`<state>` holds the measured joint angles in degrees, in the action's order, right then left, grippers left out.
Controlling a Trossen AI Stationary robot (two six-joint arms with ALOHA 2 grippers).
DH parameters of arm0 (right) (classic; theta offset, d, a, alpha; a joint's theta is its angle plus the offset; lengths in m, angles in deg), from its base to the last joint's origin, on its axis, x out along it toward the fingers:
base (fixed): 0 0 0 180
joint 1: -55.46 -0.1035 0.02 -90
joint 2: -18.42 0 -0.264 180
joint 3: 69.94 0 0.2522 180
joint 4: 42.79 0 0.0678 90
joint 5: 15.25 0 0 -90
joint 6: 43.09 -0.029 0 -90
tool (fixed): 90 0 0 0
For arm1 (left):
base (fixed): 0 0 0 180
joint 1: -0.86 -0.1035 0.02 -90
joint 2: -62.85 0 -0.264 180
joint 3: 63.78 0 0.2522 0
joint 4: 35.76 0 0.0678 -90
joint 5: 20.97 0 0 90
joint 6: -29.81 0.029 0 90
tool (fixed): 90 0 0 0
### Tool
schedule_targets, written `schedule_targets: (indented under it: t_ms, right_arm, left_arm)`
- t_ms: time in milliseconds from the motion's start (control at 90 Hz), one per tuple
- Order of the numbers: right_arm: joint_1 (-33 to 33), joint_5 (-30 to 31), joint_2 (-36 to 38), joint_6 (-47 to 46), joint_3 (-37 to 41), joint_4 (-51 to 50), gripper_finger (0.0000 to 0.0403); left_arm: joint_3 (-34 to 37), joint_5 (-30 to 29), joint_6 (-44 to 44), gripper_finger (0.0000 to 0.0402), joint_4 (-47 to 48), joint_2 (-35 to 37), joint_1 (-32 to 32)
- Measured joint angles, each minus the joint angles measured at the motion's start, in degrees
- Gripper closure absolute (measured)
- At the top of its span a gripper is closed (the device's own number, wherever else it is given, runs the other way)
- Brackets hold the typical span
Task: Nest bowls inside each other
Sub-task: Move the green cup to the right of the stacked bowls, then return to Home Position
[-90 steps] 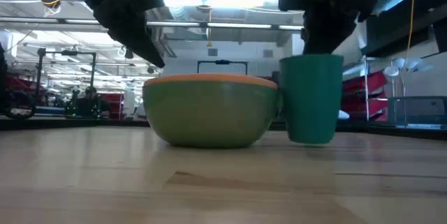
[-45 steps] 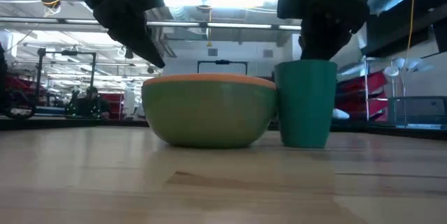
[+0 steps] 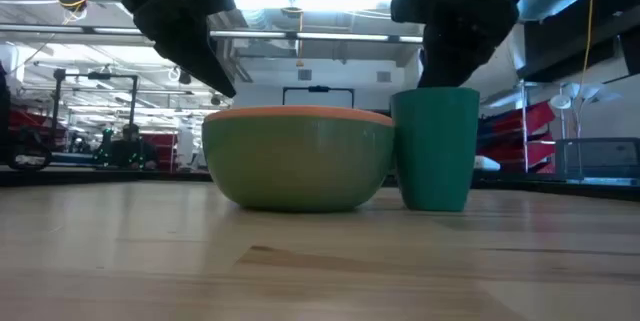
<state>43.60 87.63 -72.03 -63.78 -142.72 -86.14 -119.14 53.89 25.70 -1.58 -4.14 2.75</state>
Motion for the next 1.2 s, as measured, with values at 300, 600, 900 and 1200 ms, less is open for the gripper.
schedule_targets:
  t_ms: [300,600,900,1200]
  right_arm:
    - [-0.1,-0.4,3.7,-0.3,0.0,0.0,0.031]
    - [-2.5,2.9,13.6,1.6,2.2,3.2,0.0299]
    - [-7.7,9.2,33.4,1.9,19.0,19.9,0.0299]
    - [-10.8,9.1,47.6,4.3,31.7,28.1,0.0299]
  left_arm:
    - [0.0,0.0,-0.1,0.0219,0.1,0.0,0.0]
    - [0.0,1.0,3.5,0.0219,-4.7,0.9,3.8]
    - [3.9,1.4,8.1,0.0219,-13.6,12.5,9.0]
    - [19.1,7.6,8.3,0.0219,-25.4,29.8,8.8]
